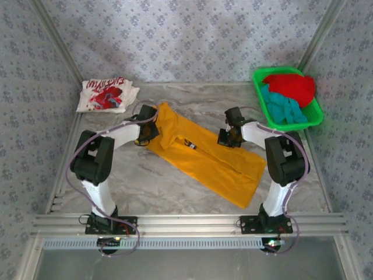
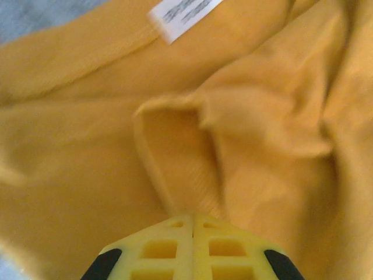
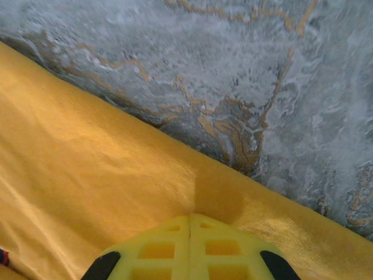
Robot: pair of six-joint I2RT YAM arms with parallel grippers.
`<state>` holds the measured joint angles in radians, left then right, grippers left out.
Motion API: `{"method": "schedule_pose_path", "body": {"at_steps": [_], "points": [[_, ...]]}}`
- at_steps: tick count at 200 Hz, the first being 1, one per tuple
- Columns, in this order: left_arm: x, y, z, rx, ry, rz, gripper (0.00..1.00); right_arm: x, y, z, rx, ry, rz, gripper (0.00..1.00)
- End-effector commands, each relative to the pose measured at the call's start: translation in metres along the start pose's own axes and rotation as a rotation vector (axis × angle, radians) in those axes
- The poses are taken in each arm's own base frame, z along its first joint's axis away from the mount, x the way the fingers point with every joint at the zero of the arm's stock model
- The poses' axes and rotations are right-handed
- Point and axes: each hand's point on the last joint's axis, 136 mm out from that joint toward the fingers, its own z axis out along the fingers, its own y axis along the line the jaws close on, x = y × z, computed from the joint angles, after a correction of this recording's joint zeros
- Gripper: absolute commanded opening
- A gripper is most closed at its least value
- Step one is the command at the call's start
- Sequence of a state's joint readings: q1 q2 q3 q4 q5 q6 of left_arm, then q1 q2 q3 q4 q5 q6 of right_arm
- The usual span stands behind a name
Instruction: Fold and stack the t-shirts
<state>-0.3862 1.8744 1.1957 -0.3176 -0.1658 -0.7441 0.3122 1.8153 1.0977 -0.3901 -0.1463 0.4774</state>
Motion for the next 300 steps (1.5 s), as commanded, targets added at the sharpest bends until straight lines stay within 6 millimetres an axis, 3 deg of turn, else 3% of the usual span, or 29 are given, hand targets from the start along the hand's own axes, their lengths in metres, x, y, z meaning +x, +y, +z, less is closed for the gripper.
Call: {"method": "schedule_pose_path", "body": {"at_steps": [1, 37, 82, 94, 100, 124, 142, 158, 178, 201, 219, 235, 243, 273, 300], "points": [[-0.014, -0.005, 0.017, -0.022, 0.009, 0.025, 0.0, 0.014, -0.007, 0.007, 0.007, 0.063, 0.019, 0.0], [-0.036, -0.018, 0.048, 0.019, 0.037, -0.004, 0.0, 0.048, -0.015, 0.017, -0.025, 0.117, 0.152, 0.0], [-0.078, -0.061, 0.078, 0.089, 0.048, 0.08, 0.0, 0.087, 0.006, 0.031, -0.087, 0.186, 0.283, 0.0], [-0.091, -0.077, 0.079, 0.124, 0.04, 0.12, 0.0, 0.094, 0.023, 0.031, -0.129, 0.2, 0.302, 0.0], [-0.108, -0.089, 0.073, 0.147, 0.004, 0.137, 0.0, 0.097, 0.033, 0.03, -0.152, 0.204, 0.306, 0.0], [-0.141, -0.114, 0.046, 0.209, -0.074, 0.203, 0.0, 0.104, 0.063, 0.019, -0.175, 0.183, 0.261, 0.0], [-0.165, -0.108, 0.016, 0.191, -0.153, 0.198, 0.0, 0.089, 0.067, 0.002, -0.17, 0.106, 0.228, 0.0], [-0.181, -0.086, -0.007, 0.191, -0.229, 0.12, 0.0, 0.065, 0.069, -0.014, -0.145, 0.028, 0.148, 0.0], [-0.173, -0.061, -0.021, 0.255, -0.281, -0.007, 0.0, 0.03, 0.079, -0.027, -0.126, -0.022, 0.011, 0.0], [-0.136, -0.059, -0.011, 0.271, -0.21, -0.02, 0.0, -0.017, 0.102, -0.032, -0.131, -0.054, -0.133, 0.0], [-0.111, -0.054, 0.01, 0.239, -0.148, -0.001, 0.0, -0.042, 0.123, -0.019, -0.144, -0.046, -0.222, 0.0], [-0.101, -0.053, 0.028, 0.237, -0.1, -0.003, 0.0, -0.058, 0.136, -0.004, -0.142, -0.018, -0.291, 0.0], [-0.101, -0.057, 0.033, 0.252, -0.087, 0.008, 0.01, -0.059, 0.137, 0.005, -0.129, 0.009, -0.295, 0.0], [-0.107, -0.086, 0.038, 0.311, -0.077, 0.081, 0.22, -0.065, 0.147, 0.031, -0.152, 0.026, -0.271, 0.0], [-0.114, -0.103, 0.047, 0.308, -0.057, 0.15, 0.33, -0.054, 0.148, 0.051, -0.184, 0.057, -0.235, 0.0]]}}
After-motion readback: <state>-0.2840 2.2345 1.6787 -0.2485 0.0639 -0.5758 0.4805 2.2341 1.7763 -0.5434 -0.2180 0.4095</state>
